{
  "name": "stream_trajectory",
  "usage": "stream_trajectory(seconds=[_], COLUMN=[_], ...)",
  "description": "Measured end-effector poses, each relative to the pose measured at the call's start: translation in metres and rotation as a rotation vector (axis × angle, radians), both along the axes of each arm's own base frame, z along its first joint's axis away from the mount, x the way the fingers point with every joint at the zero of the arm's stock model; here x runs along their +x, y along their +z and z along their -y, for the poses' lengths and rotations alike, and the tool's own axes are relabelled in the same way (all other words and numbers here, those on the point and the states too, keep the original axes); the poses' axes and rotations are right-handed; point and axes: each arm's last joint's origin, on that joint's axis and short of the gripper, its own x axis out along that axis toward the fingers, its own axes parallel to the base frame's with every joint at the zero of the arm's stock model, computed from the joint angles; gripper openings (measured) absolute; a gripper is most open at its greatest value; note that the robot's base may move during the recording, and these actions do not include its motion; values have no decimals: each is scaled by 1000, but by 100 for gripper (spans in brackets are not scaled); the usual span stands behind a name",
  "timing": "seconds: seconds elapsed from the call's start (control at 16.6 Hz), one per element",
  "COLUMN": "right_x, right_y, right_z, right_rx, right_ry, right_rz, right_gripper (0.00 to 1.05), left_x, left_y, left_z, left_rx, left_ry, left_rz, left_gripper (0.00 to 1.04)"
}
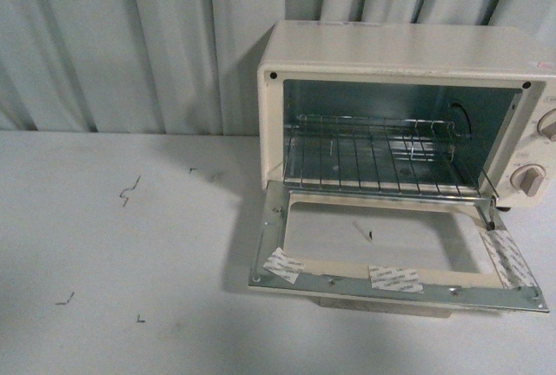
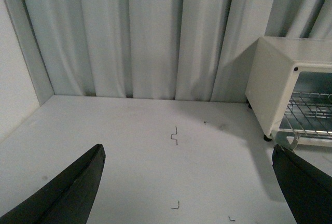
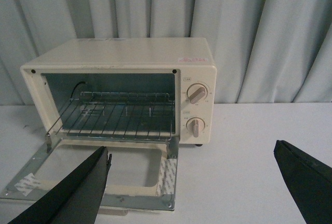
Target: Open oven
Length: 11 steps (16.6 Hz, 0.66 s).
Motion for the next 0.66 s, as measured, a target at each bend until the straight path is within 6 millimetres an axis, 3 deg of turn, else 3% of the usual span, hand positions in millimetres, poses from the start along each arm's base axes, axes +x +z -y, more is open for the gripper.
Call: stream_trajectory(seconds=[0.66], right_x=[0], right_y=[0], right_z=[0], right_rx=[0], right_ry=[0], right_rz=[0], right_gripper=[98], left_x=[0], left_y=[0], left_z=[0], left_rx=[0], left_ry=[0], left_rz=[0], left_gripper=[98])
